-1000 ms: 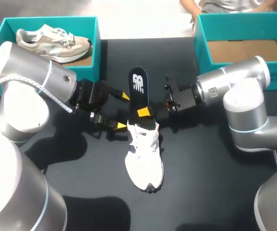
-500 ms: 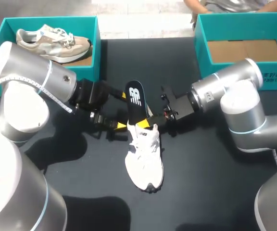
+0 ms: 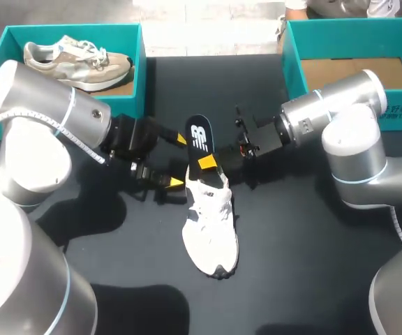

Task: Take the shoe out of the shoebox, open the shoe tongue, remove and reinsert the insole, then place the shoe into the shoebox

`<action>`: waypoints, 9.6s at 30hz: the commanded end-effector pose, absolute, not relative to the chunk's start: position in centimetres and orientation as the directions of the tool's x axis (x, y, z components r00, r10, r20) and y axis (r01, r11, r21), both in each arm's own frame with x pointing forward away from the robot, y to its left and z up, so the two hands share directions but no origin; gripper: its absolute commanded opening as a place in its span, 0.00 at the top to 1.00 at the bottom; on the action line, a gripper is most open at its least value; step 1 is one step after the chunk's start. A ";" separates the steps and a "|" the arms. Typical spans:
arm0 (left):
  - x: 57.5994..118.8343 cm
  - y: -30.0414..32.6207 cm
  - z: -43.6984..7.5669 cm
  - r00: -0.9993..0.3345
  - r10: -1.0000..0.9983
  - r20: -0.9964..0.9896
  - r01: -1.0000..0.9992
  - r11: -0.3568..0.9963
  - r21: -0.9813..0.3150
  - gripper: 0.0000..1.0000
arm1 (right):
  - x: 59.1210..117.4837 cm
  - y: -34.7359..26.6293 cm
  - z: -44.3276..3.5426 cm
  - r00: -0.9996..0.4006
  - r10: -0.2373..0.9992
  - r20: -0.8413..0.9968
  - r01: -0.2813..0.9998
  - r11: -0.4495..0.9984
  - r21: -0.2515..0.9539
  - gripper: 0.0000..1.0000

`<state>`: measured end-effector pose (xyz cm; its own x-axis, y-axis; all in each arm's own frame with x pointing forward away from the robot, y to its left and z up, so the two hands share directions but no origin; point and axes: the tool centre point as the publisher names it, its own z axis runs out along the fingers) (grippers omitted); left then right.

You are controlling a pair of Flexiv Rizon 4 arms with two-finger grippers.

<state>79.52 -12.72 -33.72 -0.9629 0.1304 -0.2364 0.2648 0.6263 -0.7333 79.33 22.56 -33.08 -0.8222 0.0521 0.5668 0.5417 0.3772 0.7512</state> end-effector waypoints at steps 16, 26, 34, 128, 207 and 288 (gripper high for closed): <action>79.5 -12.8 -33.7 -0.963 0.131 -0.235 0.264 0.630 -0.730 0.00 | 75.2 22.4 -36.4 -0.710 0.081 0.699 0.652 0.452 0.609 1.00; 79.5 -12.8 -33.7 -0.963 0.131 -0.235 0.264 0.630 -0.730 0.00 | 78.1 22.4 -33.2 -0.793 0.078 0.605 0.569 0.450 0.688 0.73; 79.5 -12.8 -33.7 -0.963 0.131 -0.235 0.264 0.630 -0.730 0.00 | 79.7 22.7 -33.4 -0.794 0.057 0.605 0.552 0.484 0.679 1.00; 79.5 -12.8 -33.7 -0.963 0.131 -0.235 0.264 0.630 -0.730 0.00 | 76.5 21.5 -35.0 -0.589 0.294 0.752 0.730 0.592 0.341 1.00; 79.5 -12.8 -33.7 -0.963 0.131 -0.235 0.264 0.630 -0.730 0.00 | 76.2 23.5 -32.5 -0.633 0.351 0.690 0.681 0.676 0.281 0.54; 79.7 -4.6 -29.0 -0.902 0.252 -0.350 0.428 0.623 -0.655 0.00 | 79.0 17.7 -26.6 -0.439 0.878 0.193 0.898 0.418 0.141 1.00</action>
<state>80.71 -7.50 -30.71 -0.9046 0.2637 -0.3347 0.4244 0.6293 -0.6511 78.67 16.64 -25.47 -0.5156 0.8058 0.2913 0.8563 0.4971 0.1406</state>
